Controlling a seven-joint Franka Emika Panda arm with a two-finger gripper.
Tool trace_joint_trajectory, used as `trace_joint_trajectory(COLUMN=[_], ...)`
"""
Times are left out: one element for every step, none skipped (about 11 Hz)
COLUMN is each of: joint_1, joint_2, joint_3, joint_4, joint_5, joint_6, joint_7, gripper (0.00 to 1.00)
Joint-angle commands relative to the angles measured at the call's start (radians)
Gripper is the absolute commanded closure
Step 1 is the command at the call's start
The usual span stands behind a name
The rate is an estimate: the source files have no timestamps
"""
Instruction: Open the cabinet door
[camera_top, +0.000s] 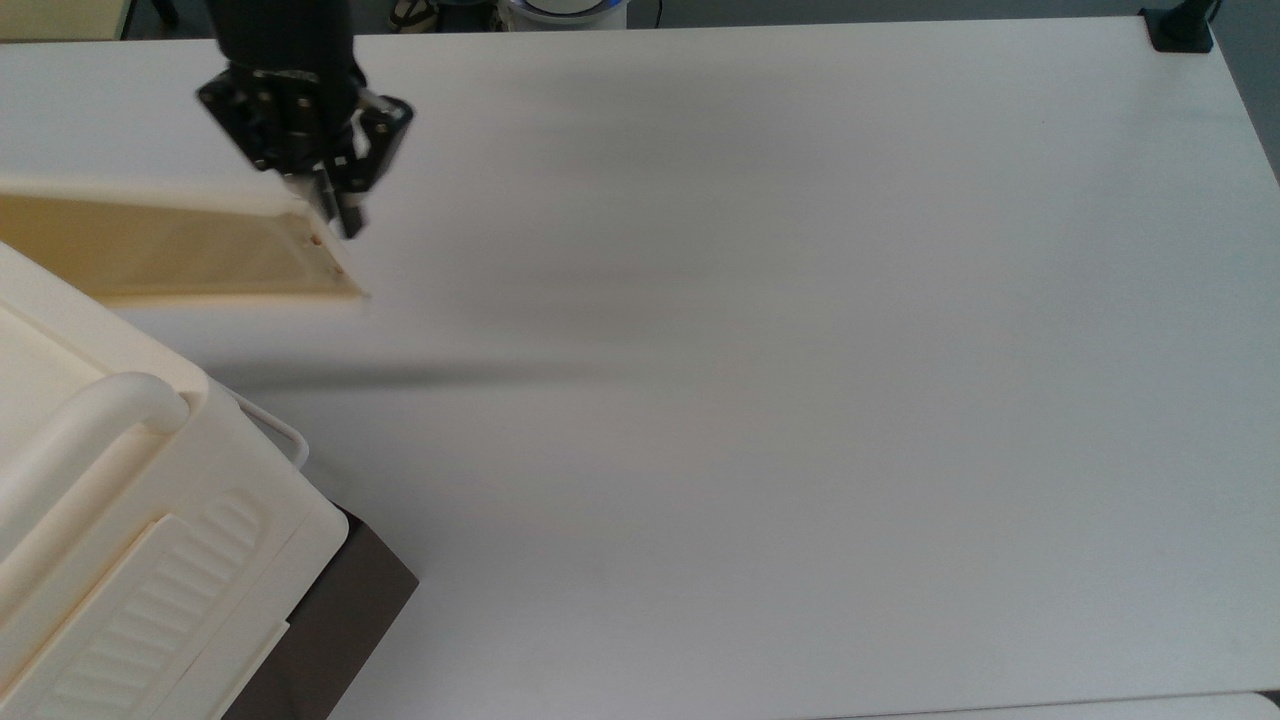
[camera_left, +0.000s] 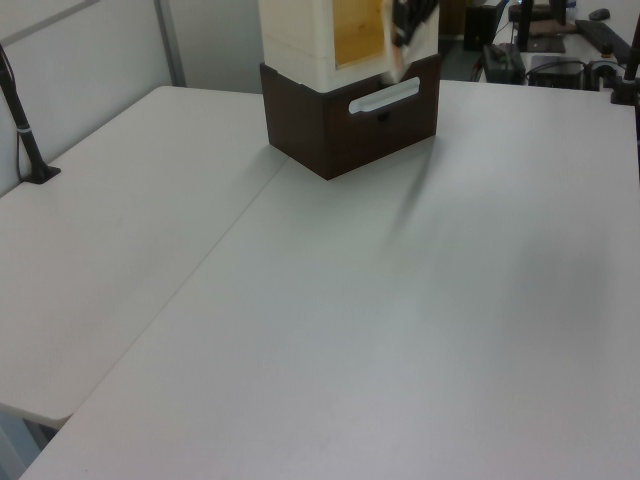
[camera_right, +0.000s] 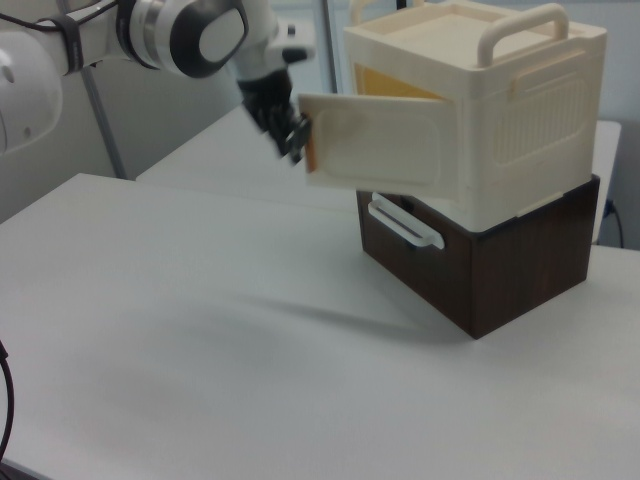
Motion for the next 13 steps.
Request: trace_joint_trajectory(joint_1=[0.021, 0.021, 0.021, 0.023, 0.024, 0.026, 0.026, 0.029, 0.029, 0.030, 0.029, 0.029, 0.026], joint_2=[-0.050, -0.062, -0.081, -0.096, -0.116, -0.140, -0.168, -0.177, -0.177, -0.176, -0.176, -0.176, -0.176], joint_3=[0.019, 0.015, 0.012, 0.011, 0.012, 0.012, 0.012, 0.012, 0.015, 0.015, 0.015, 0.014, 0.014], joint_4=[-0.072, -0.072, -0.072, -0.072, -0.074, -0.075, -0.083, -0.083, -0.083, -0.081, -0.080, -0.078, -0.077], joint_5=[0.054, 0.052, 0.052, 0.041, 0.037, 0.031, 0.028, 0.020, -0.004, -0.011, -0.014, -0.026, -0.035], joint_6=[-0.224, -0.290, -0.340, -0.383, -0.415, -0.424, -0.426, -0.440, -0.446, -0.443, -0.443, -0.446, -0.447], joint_7=[-0.036, -0.061, -0.071, -0.073, -0.073, -0.079, -0.094, -0.095, -0.099, -0.099, -0.110, -0.122, -0.127], gripper=[0.33, 0.26, 0.17, 0.01, 0.00, 0.00, 0.00, 0.00, 0.00, 0.00, 0.00, 0.00, 0.00])
